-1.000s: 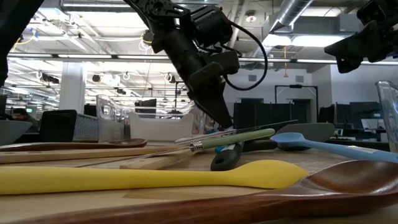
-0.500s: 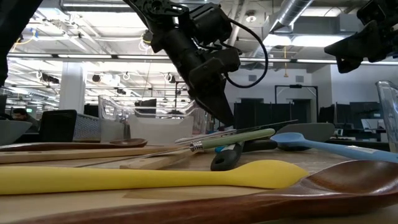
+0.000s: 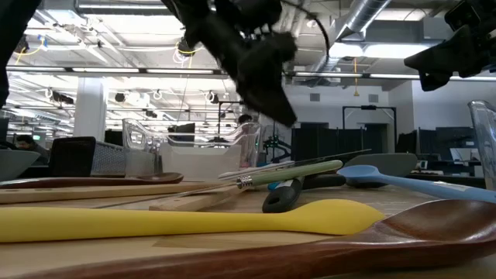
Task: Pick & Place Kitchen Items
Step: Put the blue patterned table knife into the white bin
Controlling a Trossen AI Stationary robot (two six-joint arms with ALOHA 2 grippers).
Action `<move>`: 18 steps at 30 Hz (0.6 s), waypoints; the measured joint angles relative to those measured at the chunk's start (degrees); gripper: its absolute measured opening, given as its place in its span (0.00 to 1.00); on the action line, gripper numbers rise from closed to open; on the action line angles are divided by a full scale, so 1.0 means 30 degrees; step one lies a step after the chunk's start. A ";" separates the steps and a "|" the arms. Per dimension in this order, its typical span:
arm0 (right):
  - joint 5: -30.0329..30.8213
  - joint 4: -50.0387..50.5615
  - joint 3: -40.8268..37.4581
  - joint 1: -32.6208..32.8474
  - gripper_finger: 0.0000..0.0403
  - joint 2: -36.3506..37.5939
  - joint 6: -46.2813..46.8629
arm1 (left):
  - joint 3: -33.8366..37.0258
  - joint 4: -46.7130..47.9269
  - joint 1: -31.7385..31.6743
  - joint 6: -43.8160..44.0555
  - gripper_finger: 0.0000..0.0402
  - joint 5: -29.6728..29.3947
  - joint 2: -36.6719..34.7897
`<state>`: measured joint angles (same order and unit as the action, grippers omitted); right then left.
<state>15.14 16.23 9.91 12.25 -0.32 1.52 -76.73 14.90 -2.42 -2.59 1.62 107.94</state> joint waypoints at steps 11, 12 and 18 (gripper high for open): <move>-0.0005 -0.0725 0.0000 0.0000 0.00 0.0007 0.0005 | -0.0055 -0.3866 0.0992 -0.1005 0.35 -0.0049 -0.0679; -0.0007 -0.0828 0.0000 0.0003 0.00 0.0007 0.0000 | -0.0044 -0.3909 0.1006 -0.0998 0.34 -0.0049 -0.0461; -0.0007 -0.0819 0.0179 0.0015 0.00 0.0015 0.0000 | -0.0036 -0.4898 0.0536 -0.0394 0.34 -0.0016 0.1112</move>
<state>15.11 13.77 10.45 12.29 -0.27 1.52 -76.84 0.20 -0.81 -3.77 1.57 111.28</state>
